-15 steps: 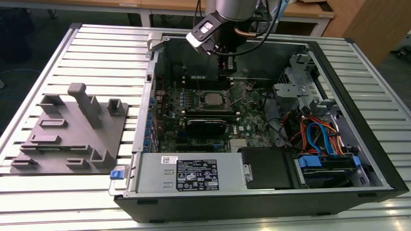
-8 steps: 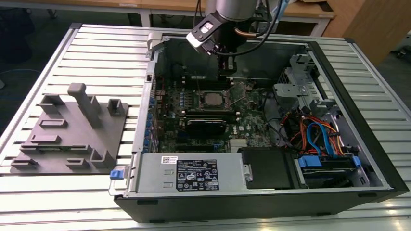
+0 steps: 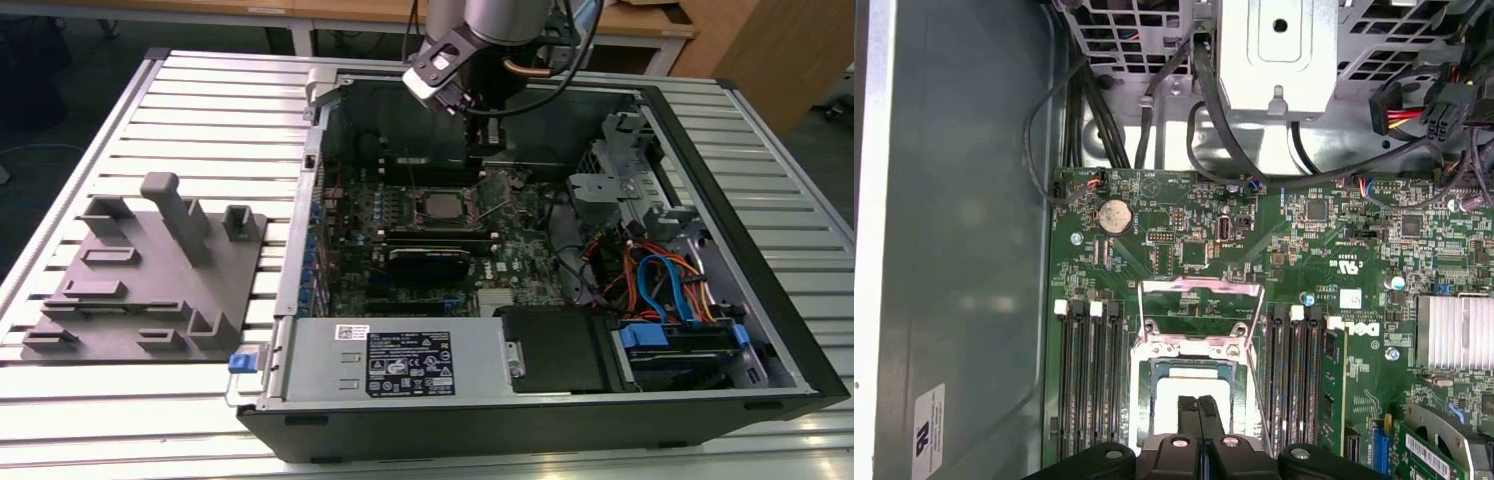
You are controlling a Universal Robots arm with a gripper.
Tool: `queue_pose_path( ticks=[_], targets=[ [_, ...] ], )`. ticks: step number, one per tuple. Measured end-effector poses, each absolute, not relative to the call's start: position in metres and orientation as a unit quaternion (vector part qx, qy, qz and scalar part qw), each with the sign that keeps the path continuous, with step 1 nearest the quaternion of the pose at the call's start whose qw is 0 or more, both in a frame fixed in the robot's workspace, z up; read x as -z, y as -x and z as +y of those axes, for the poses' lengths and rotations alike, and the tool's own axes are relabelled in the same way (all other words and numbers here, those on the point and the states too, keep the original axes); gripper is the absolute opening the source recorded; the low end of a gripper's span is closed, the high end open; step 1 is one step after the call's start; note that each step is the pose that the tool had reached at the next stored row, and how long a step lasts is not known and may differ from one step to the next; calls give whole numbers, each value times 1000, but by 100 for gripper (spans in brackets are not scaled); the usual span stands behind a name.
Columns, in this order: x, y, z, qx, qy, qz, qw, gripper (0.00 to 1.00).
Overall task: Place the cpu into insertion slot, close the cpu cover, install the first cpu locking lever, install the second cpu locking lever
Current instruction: 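Close the cpu cover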
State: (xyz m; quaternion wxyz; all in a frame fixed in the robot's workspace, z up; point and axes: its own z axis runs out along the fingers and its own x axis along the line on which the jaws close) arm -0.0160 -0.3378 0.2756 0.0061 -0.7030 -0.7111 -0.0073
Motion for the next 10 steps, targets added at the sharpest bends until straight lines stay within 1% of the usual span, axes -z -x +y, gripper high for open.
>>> queue_pose_path(
  ticks=[10],
  targets=[
    [-276, 11, -338, 7, 703, -711, 6, 10]
  ],
)
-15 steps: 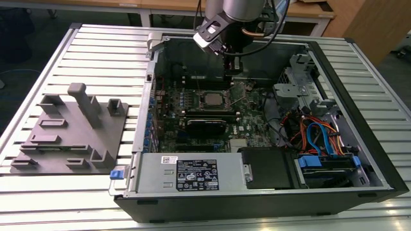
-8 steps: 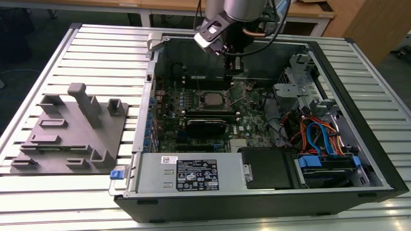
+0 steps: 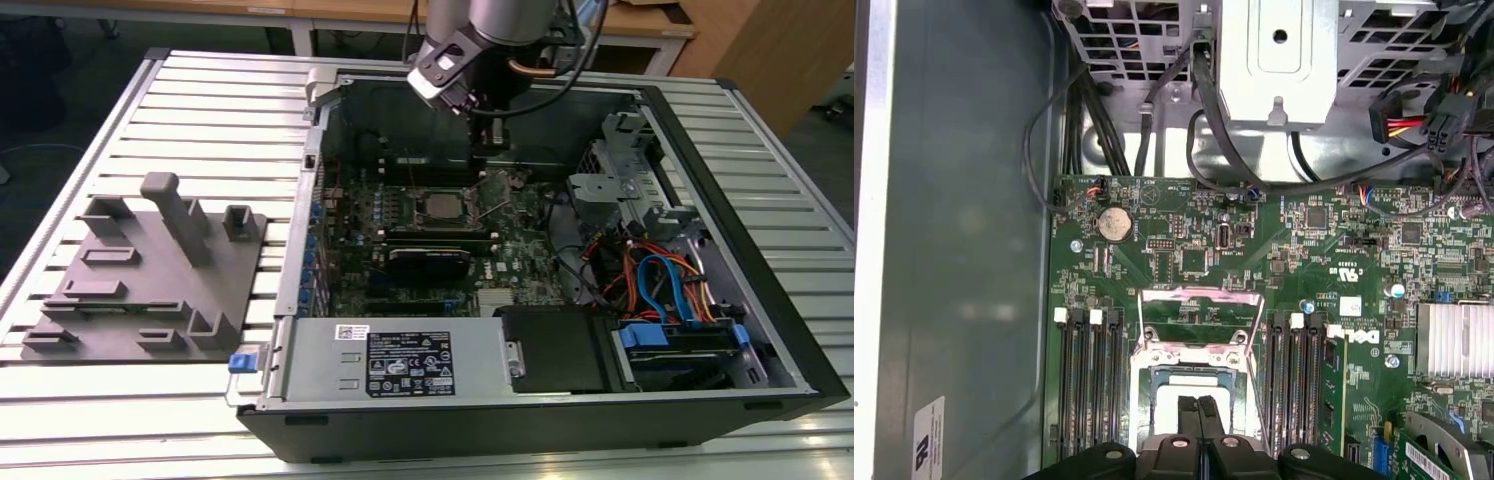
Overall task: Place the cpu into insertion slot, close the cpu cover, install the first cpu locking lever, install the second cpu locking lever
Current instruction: 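Close the cpu cover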
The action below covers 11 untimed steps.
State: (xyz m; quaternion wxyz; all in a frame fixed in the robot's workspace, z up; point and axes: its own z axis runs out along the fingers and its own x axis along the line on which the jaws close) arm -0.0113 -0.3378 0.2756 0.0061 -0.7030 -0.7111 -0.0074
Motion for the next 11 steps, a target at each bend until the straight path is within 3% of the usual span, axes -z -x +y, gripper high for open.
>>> queue_pose_path(
  ticks=[11],
  targets=[
    [-276, 8, -338, 7, 703, -711, 6, 10]
  ],
)
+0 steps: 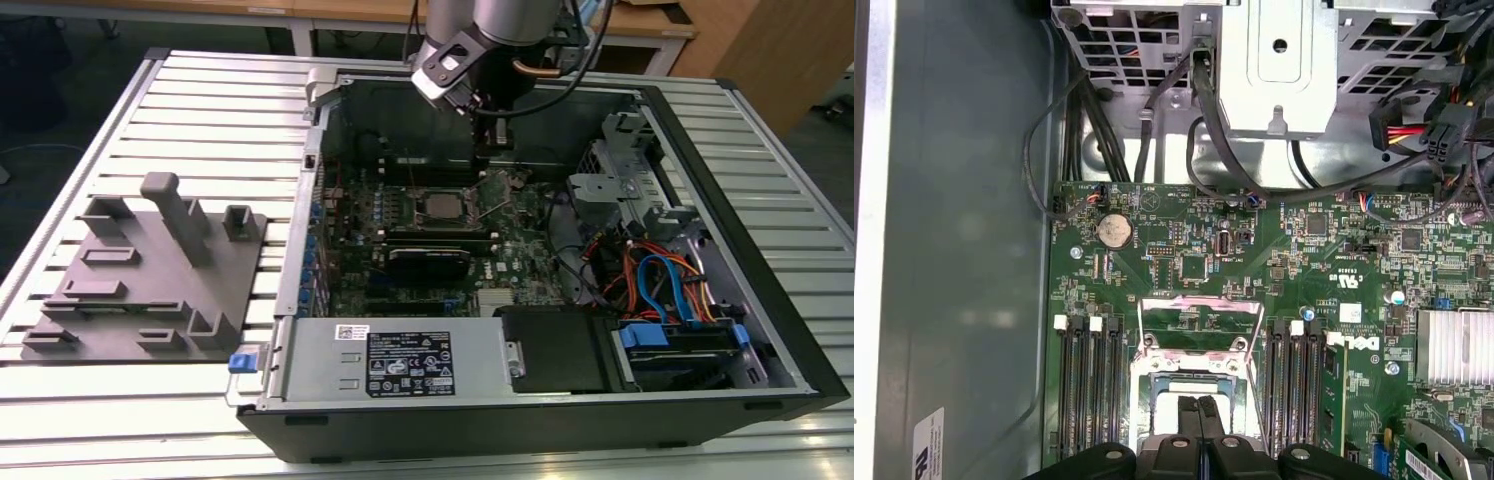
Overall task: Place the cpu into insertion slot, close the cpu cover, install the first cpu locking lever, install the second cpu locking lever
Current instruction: 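Close the cpu cover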
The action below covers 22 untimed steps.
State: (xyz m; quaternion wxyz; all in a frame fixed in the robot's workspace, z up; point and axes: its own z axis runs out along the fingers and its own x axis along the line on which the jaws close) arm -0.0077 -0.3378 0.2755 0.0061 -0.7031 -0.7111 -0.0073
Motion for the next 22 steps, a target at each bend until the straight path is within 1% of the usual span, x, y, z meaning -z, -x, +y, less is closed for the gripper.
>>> queue_pose_path(
  ticks=[22],
  targets=[
    [-274, -7, -338, 7, 703, -711, 6, 10]
  ],
)
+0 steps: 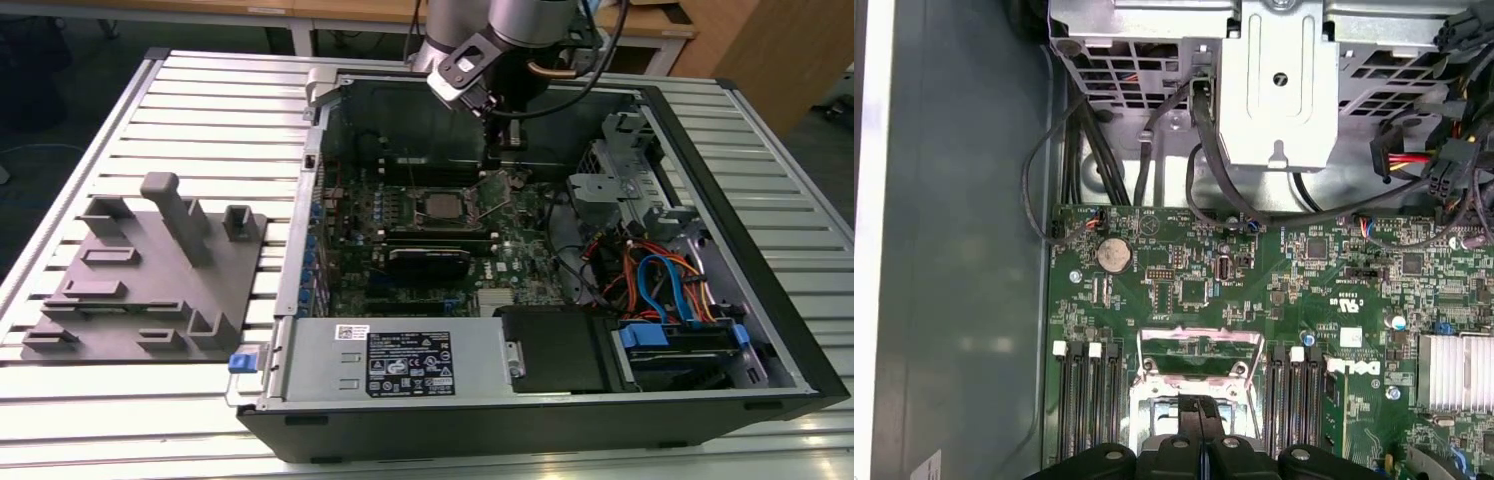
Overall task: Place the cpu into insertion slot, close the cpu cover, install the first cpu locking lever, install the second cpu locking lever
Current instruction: 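Close the cpu cover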
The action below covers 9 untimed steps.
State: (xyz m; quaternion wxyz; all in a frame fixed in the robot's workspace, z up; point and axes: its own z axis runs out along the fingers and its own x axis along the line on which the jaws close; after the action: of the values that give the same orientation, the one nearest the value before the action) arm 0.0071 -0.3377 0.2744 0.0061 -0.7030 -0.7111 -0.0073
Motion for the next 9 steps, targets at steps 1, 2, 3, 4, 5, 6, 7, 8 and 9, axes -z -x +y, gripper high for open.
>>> queue_pose_path(
  ticks=[1, 2, 3, 4, 5, 6, 7, 8, 9],
  targets=[
    [-274, -8, -338, 7, 703, -711, 6, 10],
    [-274, -8, -338, 7, 703, -711, 6, 10],
    [-274, -8, -338, 7, 703, -711, 6, 10],
    [-274, -9, -338, 7, 703, -711, 6, 10],
    [-274, -9, -338, 7, 703, -711, 6, 10],
    [-274, -9, -338, 7, 703, -711, 6, 10],
    [-274, -10, -338, 7, 703, -711, 6, 10],
    [-274, -10, -338, 7, 703, -711, 6, 10],
    [-274, -10, -338, 7, 703, -711, 6, 10]
  ],
)
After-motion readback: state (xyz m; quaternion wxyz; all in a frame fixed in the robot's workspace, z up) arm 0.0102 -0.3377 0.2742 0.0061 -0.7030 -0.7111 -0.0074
